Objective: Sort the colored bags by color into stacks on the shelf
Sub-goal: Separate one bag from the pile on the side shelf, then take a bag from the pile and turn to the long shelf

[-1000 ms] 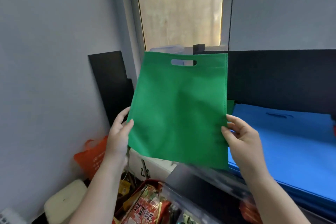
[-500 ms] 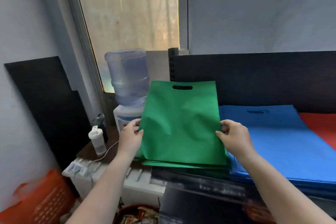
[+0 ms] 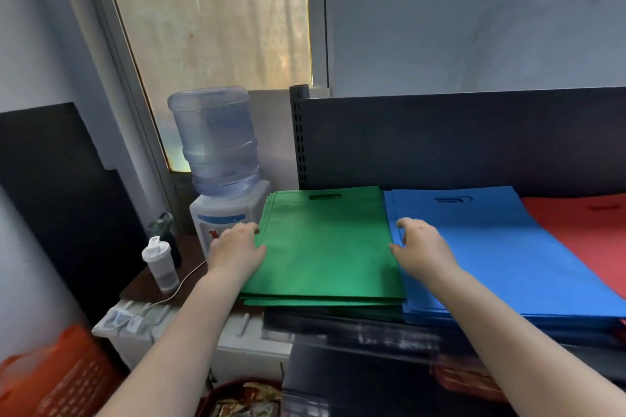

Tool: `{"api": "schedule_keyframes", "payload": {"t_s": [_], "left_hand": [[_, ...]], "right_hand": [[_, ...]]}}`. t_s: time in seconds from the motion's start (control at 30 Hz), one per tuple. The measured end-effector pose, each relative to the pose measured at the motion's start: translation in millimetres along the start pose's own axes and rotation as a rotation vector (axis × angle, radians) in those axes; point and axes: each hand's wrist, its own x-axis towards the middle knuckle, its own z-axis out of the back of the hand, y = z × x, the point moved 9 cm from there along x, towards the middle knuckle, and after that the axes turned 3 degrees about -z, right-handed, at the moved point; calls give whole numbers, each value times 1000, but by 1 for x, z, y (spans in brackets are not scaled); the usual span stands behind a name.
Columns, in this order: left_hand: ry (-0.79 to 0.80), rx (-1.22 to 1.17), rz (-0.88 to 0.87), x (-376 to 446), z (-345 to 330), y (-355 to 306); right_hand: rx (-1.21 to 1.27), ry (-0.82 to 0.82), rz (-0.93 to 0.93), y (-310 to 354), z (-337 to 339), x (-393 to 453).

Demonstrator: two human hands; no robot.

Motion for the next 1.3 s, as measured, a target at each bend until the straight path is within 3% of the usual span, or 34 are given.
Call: {"api": "schedule_keyframes", "payload": {"t_s": [0.2,0.37,0.73,1.3], "left_hand": [[-58,89,-233,-6,19,-121],[-106,122,-434,-29,20,-245],[-192,45,-742,-118,-2,-518],[-79,-102,-1275,-322,-66,-894]], "right_hand": [[-133,-128,153,-20,78,-15],[-259,-180,129,-81,150,-36],[-506,-242,-169,-299,296,-118],[-627,-298,-689,-595,450,-299]]}}
